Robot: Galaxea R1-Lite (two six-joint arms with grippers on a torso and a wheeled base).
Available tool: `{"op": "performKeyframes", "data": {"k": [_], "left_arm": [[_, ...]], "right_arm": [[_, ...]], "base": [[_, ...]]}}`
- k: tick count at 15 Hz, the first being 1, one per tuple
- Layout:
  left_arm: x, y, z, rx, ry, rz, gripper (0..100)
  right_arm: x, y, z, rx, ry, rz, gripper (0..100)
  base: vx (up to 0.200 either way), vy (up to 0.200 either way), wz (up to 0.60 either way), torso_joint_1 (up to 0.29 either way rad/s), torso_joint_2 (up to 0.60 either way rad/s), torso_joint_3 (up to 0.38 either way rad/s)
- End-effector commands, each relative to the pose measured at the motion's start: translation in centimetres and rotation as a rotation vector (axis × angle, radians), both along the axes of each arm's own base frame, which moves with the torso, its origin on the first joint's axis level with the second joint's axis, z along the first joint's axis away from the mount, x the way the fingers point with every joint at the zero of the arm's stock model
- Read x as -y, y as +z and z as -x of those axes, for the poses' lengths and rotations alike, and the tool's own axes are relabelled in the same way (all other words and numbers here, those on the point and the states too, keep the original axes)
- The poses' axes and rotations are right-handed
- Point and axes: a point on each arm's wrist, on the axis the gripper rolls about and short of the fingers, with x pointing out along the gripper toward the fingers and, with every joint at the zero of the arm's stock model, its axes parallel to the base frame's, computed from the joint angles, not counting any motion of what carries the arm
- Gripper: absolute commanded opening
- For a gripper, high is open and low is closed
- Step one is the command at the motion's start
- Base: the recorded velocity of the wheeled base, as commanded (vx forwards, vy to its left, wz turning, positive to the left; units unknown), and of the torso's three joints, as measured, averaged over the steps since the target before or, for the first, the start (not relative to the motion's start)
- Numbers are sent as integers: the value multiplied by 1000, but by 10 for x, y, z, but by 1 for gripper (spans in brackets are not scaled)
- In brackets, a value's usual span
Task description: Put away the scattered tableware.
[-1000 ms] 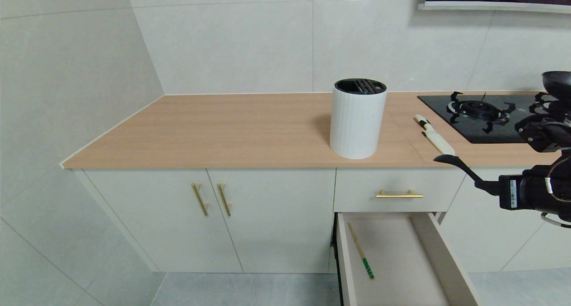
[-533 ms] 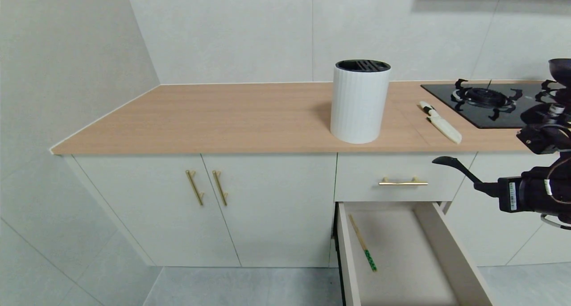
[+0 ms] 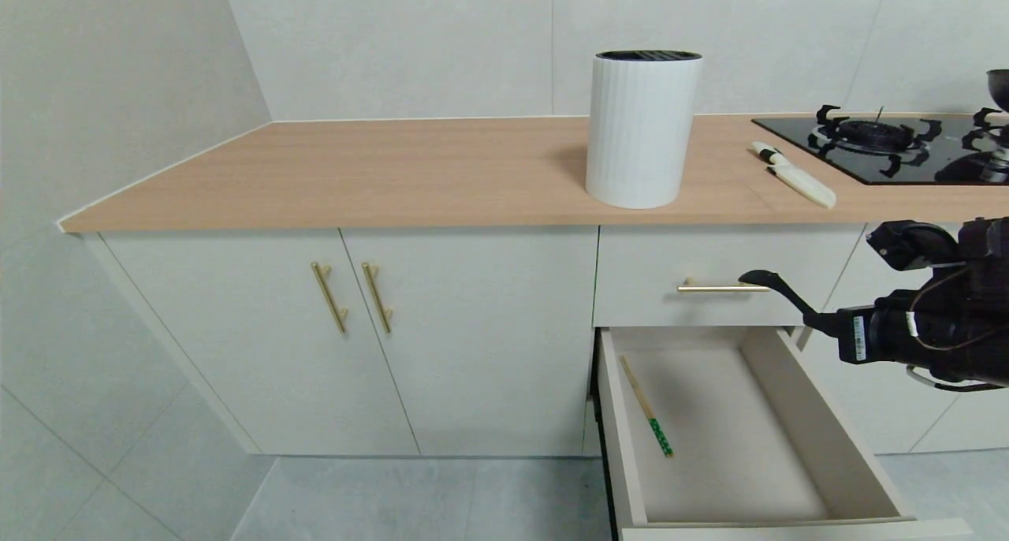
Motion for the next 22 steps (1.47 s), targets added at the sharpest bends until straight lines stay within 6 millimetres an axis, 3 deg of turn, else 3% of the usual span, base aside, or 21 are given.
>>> {"op": "performKeyframes", "data": {"k": [1, 8, 15, 22], "left_arm": [[0, 0, 0, 0, 0, 0, 100], [0, 0, 0, 0, 0, 0, 100], [0, 0, 0, 0, 0, 0, 100], [0, 0, 0, 0, 0, 0, 100]], "right_arm": [[-9, -20, -15, -45, 28, 10, 0], [-12, -40, -27, -98, 36, 21, 0], [-13, -48, -30, -120, 47, 40, 0], [-16, -88, -55, -179, 38, 51, 0]], "base": [[0, 0, 0, -168, 466, 295], [0, 0, 0, -137, 451, 309], [0, 0, 0, -17, 63, 48], [0, 0, 0, 0, 0, 0]]}}
